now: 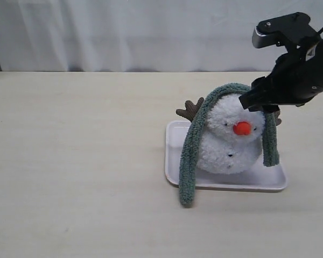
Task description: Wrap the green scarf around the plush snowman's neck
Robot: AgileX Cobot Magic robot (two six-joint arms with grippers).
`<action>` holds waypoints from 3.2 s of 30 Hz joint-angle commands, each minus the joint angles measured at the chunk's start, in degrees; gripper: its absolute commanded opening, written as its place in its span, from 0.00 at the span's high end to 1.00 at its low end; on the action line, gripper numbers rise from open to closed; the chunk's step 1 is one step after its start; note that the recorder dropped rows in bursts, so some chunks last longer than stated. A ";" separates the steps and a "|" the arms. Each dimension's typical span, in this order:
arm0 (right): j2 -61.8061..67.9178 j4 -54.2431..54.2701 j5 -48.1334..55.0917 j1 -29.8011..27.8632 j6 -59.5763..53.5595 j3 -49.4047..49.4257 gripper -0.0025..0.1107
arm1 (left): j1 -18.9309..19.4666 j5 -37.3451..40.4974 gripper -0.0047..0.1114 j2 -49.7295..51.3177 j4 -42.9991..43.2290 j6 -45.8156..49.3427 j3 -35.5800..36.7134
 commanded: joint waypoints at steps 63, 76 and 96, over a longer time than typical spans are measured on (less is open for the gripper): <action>12.43 -14.86 -6.70 0.00 19.41 -2.90 0.94 | -0.43 -0.69 0.96 -0.13 0.12 -0.16 0.12; 11.53 -10.19 1.40 0.00 14.61 -5.71 0.85 | -0.43 -0.69 0.96 -0.13 0.12 -0.16 0.12; 2.67 -10.52 13.74 0.00 9.27 -9.36 0.64 | -0.43 -0.69 0.96 -0.13 0.12 -0.16 0.12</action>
